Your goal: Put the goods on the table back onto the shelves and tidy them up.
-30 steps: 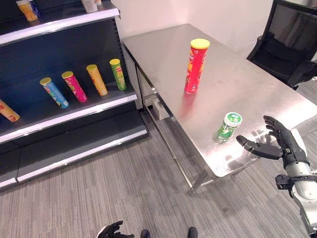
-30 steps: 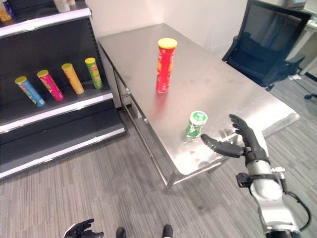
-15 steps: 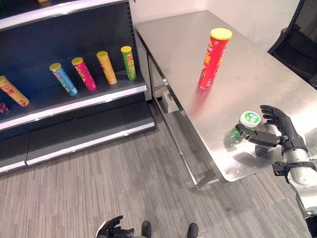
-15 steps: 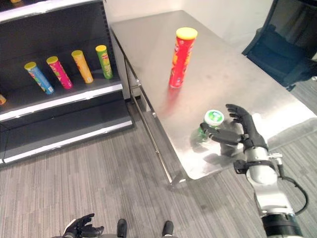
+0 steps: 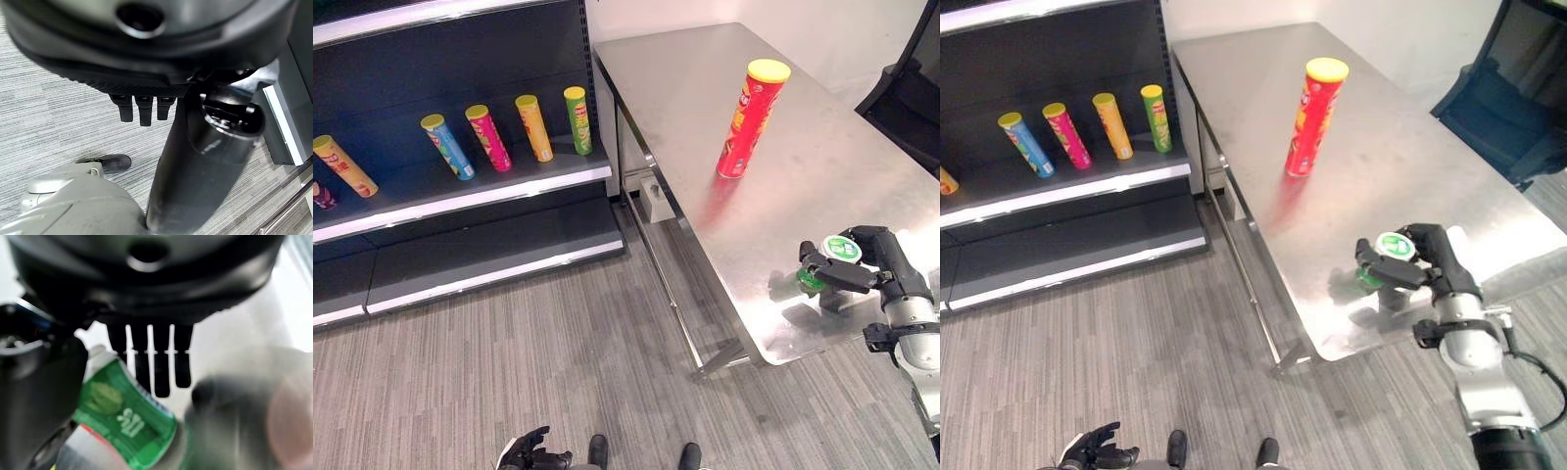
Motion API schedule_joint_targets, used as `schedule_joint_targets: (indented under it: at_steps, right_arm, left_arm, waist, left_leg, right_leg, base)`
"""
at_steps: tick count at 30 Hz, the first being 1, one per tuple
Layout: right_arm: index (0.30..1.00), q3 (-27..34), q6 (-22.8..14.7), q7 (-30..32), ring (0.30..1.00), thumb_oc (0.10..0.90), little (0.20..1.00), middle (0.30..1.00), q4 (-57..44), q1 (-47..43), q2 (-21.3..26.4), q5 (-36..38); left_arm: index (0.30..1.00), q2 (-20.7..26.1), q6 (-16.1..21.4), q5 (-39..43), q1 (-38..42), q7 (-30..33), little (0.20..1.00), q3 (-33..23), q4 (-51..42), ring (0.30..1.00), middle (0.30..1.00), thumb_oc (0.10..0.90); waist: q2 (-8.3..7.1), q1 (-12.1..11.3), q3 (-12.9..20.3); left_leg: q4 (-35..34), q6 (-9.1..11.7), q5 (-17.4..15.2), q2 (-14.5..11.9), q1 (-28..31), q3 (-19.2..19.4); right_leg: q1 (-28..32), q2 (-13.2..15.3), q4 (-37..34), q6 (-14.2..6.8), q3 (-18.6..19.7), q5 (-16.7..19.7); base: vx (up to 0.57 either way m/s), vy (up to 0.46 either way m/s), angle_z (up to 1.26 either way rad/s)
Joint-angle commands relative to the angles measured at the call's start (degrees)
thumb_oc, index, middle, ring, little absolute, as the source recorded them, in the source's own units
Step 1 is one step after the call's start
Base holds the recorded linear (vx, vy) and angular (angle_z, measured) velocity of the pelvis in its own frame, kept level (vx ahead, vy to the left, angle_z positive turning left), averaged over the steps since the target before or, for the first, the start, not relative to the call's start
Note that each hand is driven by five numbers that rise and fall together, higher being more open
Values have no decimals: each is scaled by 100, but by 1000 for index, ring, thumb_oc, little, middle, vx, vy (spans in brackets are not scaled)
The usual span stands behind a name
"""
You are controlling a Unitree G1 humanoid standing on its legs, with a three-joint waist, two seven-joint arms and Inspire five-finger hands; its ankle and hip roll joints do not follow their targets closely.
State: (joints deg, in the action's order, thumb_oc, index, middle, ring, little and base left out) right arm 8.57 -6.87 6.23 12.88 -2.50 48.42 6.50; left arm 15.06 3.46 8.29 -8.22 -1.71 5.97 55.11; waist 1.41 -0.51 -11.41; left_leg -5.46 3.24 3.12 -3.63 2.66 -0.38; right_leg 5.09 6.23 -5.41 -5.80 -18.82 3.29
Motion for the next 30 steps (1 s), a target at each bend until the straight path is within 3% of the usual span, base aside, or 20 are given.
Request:
schedule_joint_targets:
  at_steps: [1, 4, 6, 7, 8, 10, 11, 12, 14, 15, 18, 19, 21, 22, 25, 26, 27, 28, 30]
  right_arm:
    - [300, 619, -546, 299, 300, 400, 300, 300, -965, -664, 639, 279]
    - [300, 655, -712, 366, 300, 400, 300, 300, -1320, -1014, 786, 461]
    - [300, 756, -844, 454, 300, 400, 300, 300, -1552, -1384, 967, 738]
    - [300, 823, -907, 479, 300, 400, 300, 300, -1606, -1472, 1012, 885]
    - [300, 839, -935, 466, 300, 400, 300, 300, -1642, -1554, 1026, 1015]
    - [300, 909, -1043, 441, 300, 400, 300, 300, -1811, -1711, 1004, 1432]
    - [300, 899, -1044, 438, 300, 400, 300, 300, -1804, -1725, 1007, 1440]
    - [300, 925, -1104, 423, 300, 400, 300, 300, -1932, -1799, 987, 1649]
    - [300, 996, -1139, 436, 300, 400, 300, 300, -2031, -1825, 965, 1739]
    - [300, 1039, -1158, 437, 300, 400, 300, 300, -2151, -1875, 852, 1786]
    - [300, 1080, -1119, 465, 300, 400, 300, 300, -2198, -1840, 834, 1711]
    - [300, 1058, -1067, 472, 300, 400, 300, 300, -2206, -1868, 806, 1656]
    - [300, 690, -1040, 499, 300, 400, 300, 300, -2312, -2277, 724, 1594]
    - [300, 321, -1024, 484, 300, 400, 300, 300, -2238, -2650, 790, 1627]
    - [300, -81, -966, 466, 300, 400, 300, 300, -2044, -3136, 1147, 1671]
    - [300, -564, -985, 428, 300, 400, 300, 300, -1746, -3617, 1432, 1818]
    - [300, -731, -976, 416, 300, 400, 300, 300, -1602, -3756, 1527, 1847]
    - [300, -1007, -962, 343, 300, 400, 300, 300, -1353, -3971, 1694, 1942]
    - [300, -1259, -919, 277, 300, 400, 300, 300, -1122, -4203, 1894, 2019]
  left_arm:
    - [900, 402, 68, -142, 174, 25, 900, 117, 60, 900, 900, 800]
    - [900, 446, 83, -43, 210, 36, 900, 146, -28, 900, 900, 800]
    - [900, 502, 111, 83, 326, 38, 900, 265, -214, 900, 900, 800]
    - [900, 504, 116, 115, 358, 29, 900, 309, -228, 900, 900, 800]
    - [900, 499, 119, 136, 387, 21, 900, 334, -239, 900, 900, 800]
    - [900, 510, 126, 172, 439, 37, 900, 369, -161, 900, 900, 800]
    - [900, 508, 130, 173, 443, 37, 900, 364, -154, 900, 900, 800]
    - [900, 538, 161, 183, 467, 58, 900, 358, -132, 900, 900, 800]
    - [900, 539, 165, 172, 480, 66, 900, 374, -112, 900, 900, 800]
    - [900, 488, 176, 137, 450, 62, 900, 393, -53, 900, 900, 800]
    - [900, 470, 177, 94, 468, 47, 900, 424, -25, 900, 900, 800]
    - [900, 473, 176, 63, 507, 41, 900, 450, 2, 900, 900, 800]
    - [900, 591, 206, -52, 538, 34, 900, 534, -64, 900, 900, 800]
    - [900, 744, 193, -32, 539, 37, 900, 453, -133, 900, 900, 800]
    - [900, 880, 176, 44, 537, 37, 900, 338, -179, 900, 900, 800]
    - [900, 925, 164, 97, 507, 35, 900, 300, -154, 900, 900, 800]
    - [900, 946, 145, 138, 497, 21, 900, 281, -159, 900, 900, 800]
    - [900, 942, 137, 180, 487, 4, 900, 260, -121, 900, 900, 800]
    - [900, 912, 153, 268, 456, -7, 900, 214, -160, 900, 900, 800]
  waist:
    - [-189, -154, 325]
    - [-215, -174, 267]
    - [-338, -205, 12]
    - [-356, -204, -7]
    - [-348, -202, 2]
    - [-400, -177, 60]
    - [-399, -172, 66]
    - [-394, -131, 124]
    - [-311, -113, 236]
    - [-173, -154, 406]
    - [-167, -137, 486]
    - [-195, -144, 529]
    - [-295, -260, 474]
    - [-293, -409, 412]
    - [-326, -415, 329]
    - [-340, -467, 284]
    - [-368, -479, 251]
    - [-469, -495, 201]
    - [-574, -526, 178]
  left_leg:
    - [46, 370, -278, -419, 310, 367]
    - [212, 379, -224, -465, 219, 282]
    - [1173, 469, -346, -359, -446, 149]
    - [1292, 517, -331, -429, -579, 148]
    - [1279, 526, -318, -523, -612, 132]
    - [894, 600, 16, -989, -620, 166]
    - [845, 607, 43, -995, -604, 171]
    - [451, 684, 352, -1345, -656, 254]
    - [83, 751, 511, -1527, -664, 378]
    - [46, 832, 357, -1412, -650, 283]
    - [46, 816, 294, -1282, -637, 268]
    - [52, 774, 212, -1106, -587, 282]
    - [85, 515, -58, -652, -483, 511]
    - [71, 376, -127, -517, -423, 771]
    - [46, 219, -94, -305, -394, 843]
    - [46, 161, -31, -192, -414, 876]
    - [46, 148, -11, -126, -400, 862]
    - [46, 120, -40, 24, -329, 829]
    - [46, 103, -26, 170, -320, 734]
  right_leg:
    - [73, 4, 41, -255, 183, -251]
    - [75, -56, 41, -193, 250, -305]
    - [86, 26, 41, -125, 218, -321]
    - [102, 49, 41, -128, 149, -334]
    - [122, 49, 41, -144, 89, -341]
    - [155, 188, 41, -257, -33, -291]
    - [147, 182, 41, -256, -32, -292]
    - [113, 324, 41, -385, -56, -307]
    - [75, 460, 41, -498, -43, -325]
    - [69, 637, 41, -606, -40, -223]
    - [69, 837, 41, -690, -57, -125]
    - [58, 1019, 41, -748, 2, 10]
    - [-213, 1541, 157, -885, 26, 574]
    - [-429, 1621, 496, -783, -223, 562]
    - [-657, 971, 939, -536, 103, 147]
    - [-729, 413, 1073, -313, 47, -238]
    - [-754, 172, 1117, -248, 77, -379]
    - [-720, -242, 1048, -110, 318, -545]
    - [-575, -421, 649, -23, 583, -444]
  base:
    - [4, -116, 3]
    - [-34, -75, 3]
    - [-180, -20, 22]
    - [-123, 58, 60]
    - [15, 195, 85]
    - [51, 245, 61]
    - [65, 326, 32]
    - [52, 220, 30]
    - [126, 533, 26]
    - [141, 571, 11]
    - [92, 315, -15]
    - [80, 324, 8]
    - [-12, 628, 4]
    - [-108, 595, -70]
    - [-70, 335, -52]
    - [-70, 210, 23]
    - [-50, 182, 22]
    - [9, 76, 14]
    - [84, 8, 31]
